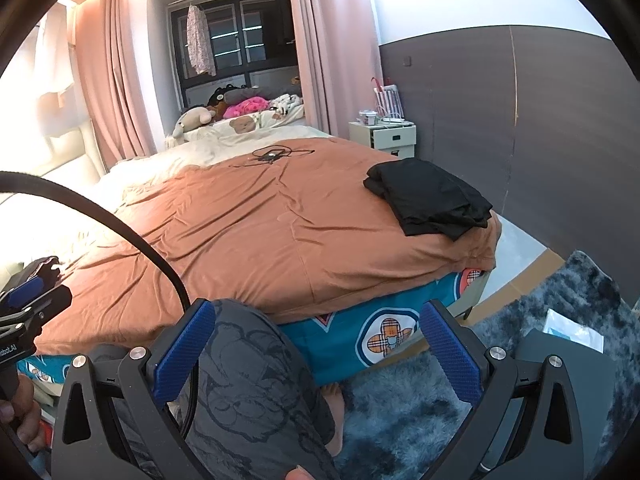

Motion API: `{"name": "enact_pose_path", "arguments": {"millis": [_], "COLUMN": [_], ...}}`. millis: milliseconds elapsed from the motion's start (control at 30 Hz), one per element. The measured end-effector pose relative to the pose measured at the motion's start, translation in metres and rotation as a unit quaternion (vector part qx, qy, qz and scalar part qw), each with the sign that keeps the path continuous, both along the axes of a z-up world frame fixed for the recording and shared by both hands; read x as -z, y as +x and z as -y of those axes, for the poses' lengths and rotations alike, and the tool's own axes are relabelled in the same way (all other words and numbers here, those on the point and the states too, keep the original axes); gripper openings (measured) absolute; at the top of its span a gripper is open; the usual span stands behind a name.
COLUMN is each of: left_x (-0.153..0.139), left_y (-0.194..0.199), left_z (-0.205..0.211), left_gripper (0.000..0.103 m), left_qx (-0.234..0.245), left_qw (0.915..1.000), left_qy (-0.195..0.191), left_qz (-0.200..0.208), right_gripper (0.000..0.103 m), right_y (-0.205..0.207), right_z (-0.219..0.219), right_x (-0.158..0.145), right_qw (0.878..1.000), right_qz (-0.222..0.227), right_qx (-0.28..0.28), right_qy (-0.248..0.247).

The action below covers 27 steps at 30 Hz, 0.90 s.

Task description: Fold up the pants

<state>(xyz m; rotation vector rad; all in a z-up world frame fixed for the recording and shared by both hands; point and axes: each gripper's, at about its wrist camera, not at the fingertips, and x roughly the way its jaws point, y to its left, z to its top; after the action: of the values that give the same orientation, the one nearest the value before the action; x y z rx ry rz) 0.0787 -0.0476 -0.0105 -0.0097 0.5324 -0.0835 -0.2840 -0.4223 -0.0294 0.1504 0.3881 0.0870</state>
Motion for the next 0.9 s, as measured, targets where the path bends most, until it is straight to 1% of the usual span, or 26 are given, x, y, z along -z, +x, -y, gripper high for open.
{"name": "enact_pose_path", "arguments": {"millis": [567,900], "left_x": [-0.009,-0.011], "left_y": [-0.007,-0.008], "left_z": [-0.010,-0.010], "left_gripper": [0.103,0.103], "left_qx": [-0.008,-0.011], "left_qw": [0.9999,0.9998], "left_qy": [-0.005,-0.007], "left_qz": [0.011,0.012], "right_gripper": [0.103,0.103], "right_y": [0.005,0.001], "right_z": [-0.004,-0.006], "right_x": [-0.002,-0.003], "right_qw": [1.000,1.000], "right_qz": [-0.010,-0.007], "right_qx": [-0.005,-0.011], "right_qy": [-0.008,-0.012]}}
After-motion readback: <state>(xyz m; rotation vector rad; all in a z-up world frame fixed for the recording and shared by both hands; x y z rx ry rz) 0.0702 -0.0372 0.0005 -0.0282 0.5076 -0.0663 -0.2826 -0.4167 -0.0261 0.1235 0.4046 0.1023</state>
